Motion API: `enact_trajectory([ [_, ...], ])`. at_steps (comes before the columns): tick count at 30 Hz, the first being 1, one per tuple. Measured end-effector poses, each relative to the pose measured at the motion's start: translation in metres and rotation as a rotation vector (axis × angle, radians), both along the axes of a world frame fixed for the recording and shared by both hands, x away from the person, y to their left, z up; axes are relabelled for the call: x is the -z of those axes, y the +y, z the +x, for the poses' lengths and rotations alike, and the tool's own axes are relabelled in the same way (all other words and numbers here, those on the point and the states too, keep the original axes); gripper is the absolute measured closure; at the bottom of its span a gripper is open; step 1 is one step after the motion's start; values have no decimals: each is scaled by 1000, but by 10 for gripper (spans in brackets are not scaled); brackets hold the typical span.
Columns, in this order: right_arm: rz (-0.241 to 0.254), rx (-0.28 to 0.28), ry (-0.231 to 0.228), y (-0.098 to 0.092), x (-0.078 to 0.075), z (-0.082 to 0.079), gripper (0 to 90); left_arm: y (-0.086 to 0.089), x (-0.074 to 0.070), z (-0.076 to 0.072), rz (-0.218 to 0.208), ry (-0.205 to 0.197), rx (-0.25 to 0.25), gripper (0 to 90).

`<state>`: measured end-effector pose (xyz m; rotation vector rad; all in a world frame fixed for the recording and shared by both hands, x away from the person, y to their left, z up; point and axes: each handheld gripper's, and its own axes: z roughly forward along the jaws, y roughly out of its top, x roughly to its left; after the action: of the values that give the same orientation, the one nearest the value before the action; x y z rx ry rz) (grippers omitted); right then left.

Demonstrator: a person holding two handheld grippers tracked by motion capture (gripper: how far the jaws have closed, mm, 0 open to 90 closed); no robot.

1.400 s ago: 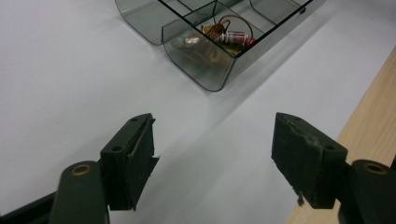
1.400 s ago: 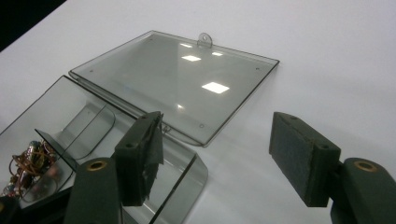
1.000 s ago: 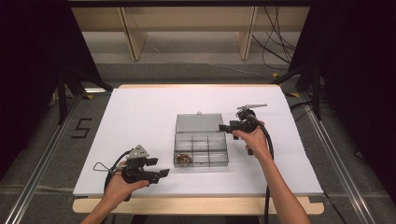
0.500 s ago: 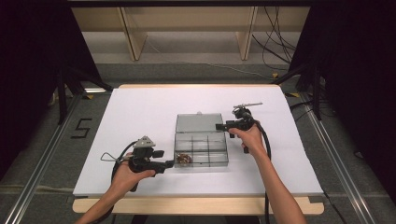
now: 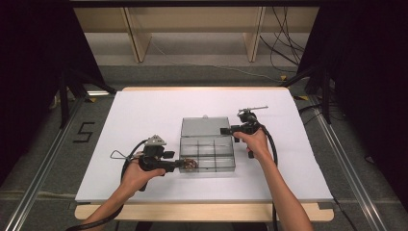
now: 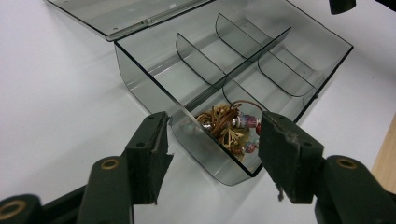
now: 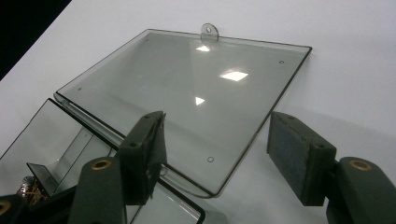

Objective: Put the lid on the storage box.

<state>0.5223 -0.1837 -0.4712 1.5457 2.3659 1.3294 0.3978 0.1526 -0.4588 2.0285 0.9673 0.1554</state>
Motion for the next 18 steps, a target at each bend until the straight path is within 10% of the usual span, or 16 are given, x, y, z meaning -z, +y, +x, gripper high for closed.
enact_trajectory([
  [18,13,31,58,3,3,1,387,-8,8,6,21,37,26,519],
])
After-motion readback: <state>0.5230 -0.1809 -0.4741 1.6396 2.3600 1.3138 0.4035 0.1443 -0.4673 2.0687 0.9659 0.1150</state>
